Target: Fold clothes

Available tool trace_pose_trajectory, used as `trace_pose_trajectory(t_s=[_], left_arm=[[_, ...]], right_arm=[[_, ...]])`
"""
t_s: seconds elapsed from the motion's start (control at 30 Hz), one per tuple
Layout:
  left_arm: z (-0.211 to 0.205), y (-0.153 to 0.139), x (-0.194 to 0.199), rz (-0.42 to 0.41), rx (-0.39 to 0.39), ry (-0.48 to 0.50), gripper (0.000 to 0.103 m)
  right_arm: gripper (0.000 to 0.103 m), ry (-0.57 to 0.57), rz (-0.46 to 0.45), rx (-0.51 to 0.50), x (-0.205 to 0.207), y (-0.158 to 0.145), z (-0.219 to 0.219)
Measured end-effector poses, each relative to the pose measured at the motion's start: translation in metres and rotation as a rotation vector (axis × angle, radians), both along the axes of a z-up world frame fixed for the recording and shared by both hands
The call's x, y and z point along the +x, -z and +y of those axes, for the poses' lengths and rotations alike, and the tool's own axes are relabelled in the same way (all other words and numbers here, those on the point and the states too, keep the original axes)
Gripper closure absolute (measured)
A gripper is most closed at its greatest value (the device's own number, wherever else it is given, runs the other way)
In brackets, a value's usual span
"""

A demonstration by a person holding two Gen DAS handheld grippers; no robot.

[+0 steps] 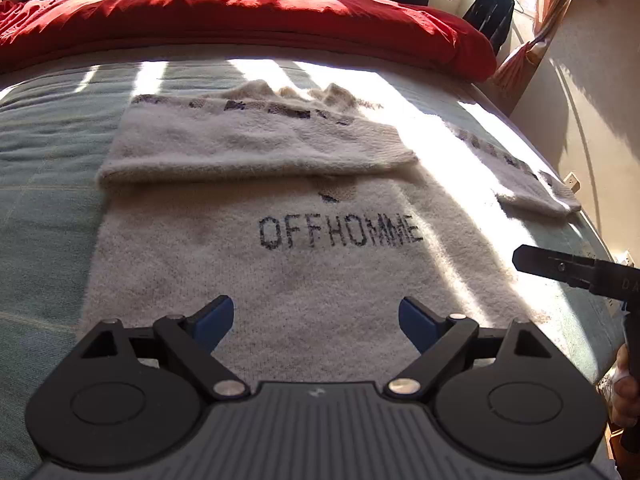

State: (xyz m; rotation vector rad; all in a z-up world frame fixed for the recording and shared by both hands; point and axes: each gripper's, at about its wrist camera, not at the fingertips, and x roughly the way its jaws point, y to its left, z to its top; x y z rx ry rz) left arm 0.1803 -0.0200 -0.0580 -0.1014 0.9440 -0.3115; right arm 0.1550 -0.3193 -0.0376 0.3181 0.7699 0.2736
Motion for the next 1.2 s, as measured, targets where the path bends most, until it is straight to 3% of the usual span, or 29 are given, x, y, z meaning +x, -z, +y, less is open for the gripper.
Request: trace_pose_trajectory(t_s=[0.1, 0.2, 0.33, 0.57, 0.7, 0.93, 1.03, 1.2], left_arm=[[-0.009, 0.017, -0.013, 0.013, 0.035, -0.007, 0.014], [-0.015, 0.033, -0.025, 0.021, 0.043, -0.009, 0.014], [-0.023, 0.039, -0.049, -0.022, 0.109, 0.025, 0.014], [-0.012, 0.037, -0.072, 0.008, 0.087, 0.015, 0.013], [-0.004, 0.034, -0.081, 0.012, 0.078, 0.023, 0.013], [0.012, 0.026, -0.063, -0.032, 0.059, -0.026, 0.013], [0.013, 0.037, -0.059, -0.024, 0.083, -0.025, 0.013], [0.005, 0.040, -0.075, -0.052, 0.134, 0.007, 0.011]], right_arm=[[0.033, -0.013, 0.019, -0.031, -0.003, 0.014, 0.005], [0.033, -0.029, 0.035, -0.158, -0.007, 0.037, 0.018], [0.028, -0.061, 0.030, -0.248, -0.019, 0.053, 0.027], [0.015, -0.064, 0.021, -0.242, -0.031, 0.060, 0.029], [0.000, -0.064, 0.021, -0.240, -0.032, 0.063, 0.035], [0.000, -0.044, 0.032, -0.261, -0.030, 0.061, 0.040], [0.000, -0.018, 0.024, -0.244, -0.028, 0.052, 0.037], [0.000, -0.039, 0.027, -0.323, -0.027, 0.061, 0.037]])
